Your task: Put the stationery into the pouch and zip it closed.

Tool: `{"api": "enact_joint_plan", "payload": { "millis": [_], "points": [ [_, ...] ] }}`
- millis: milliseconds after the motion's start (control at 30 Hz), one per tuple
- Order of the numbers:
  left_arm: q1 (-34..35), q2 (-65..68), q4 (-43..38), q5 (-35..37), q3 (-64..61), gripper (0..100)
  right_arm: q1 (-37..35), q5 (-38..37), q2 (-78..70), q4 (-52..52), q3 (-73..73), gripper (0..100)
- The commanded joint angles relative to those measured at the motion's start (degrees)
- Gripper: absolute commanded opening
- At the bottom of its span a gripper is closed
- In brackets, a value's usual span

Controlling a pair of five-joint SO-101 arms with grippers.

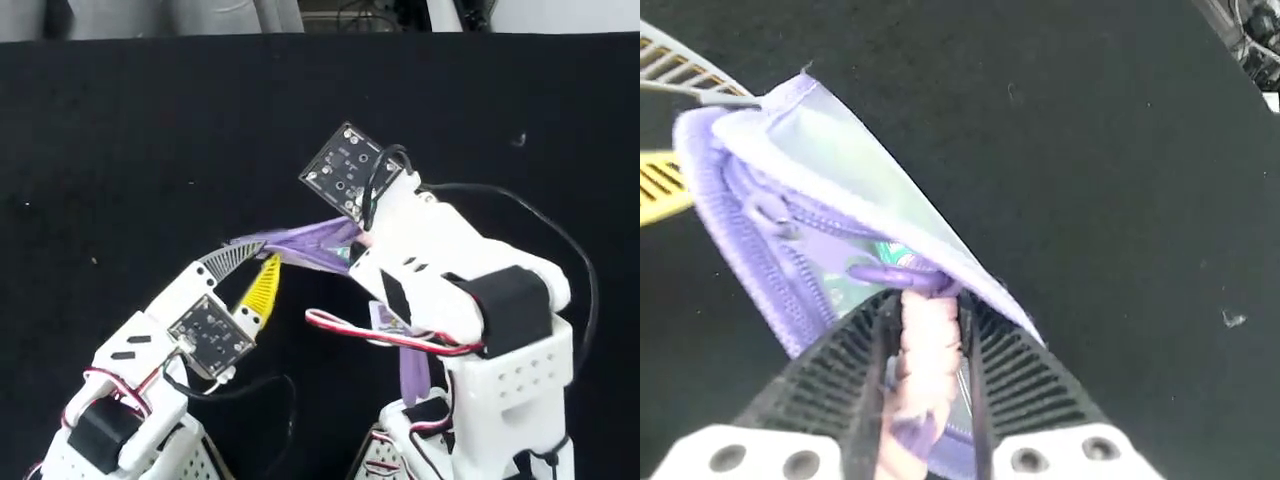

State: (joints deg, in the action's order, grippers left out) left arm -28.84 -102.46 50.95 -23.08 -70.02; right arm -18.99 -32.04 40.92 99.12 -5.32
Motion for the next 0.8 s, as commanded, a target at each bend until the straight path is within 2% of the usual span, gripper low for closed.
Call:
{"api": "enact_joint_plan", "payload": {
  "millis": [0, 167, 333, 400, 600, 767],
  "points": [
    [-0.5, -0.1, 1.8, -0.3, 1.0, 6, 0.4, -0.5, -0.3, -0.4, -2.0, 1.1],
    [0.0, -0.1, 6.6, -0.3, 5.9, 8, 0.5, -2.0, -0.3, 0.9, -2.6, 1.1],
    [-0.2, -0.1, 14.7, 0.0, 12.9, 25, 0.6, -3.3, -0.2, 1.7, -2.6, 1.1],
    [-0.5, -0.1, 17.1, 0.0, 14.3, 28, 0.6, -3.3, -0.2, 1.8, -2.6, 1.1],
    [-0.5, -0.1, 17.1, -0.3, 14.8, 26, 0.4, -5.6, -0.2, 1.8, -5.3, 1.1],
    [-0.5, -0.1, 13.0, -0.3, 12.7, 26, 0.6, -7.4, -0.2, 1.8, -8.8, 1.1]
  ]
}}
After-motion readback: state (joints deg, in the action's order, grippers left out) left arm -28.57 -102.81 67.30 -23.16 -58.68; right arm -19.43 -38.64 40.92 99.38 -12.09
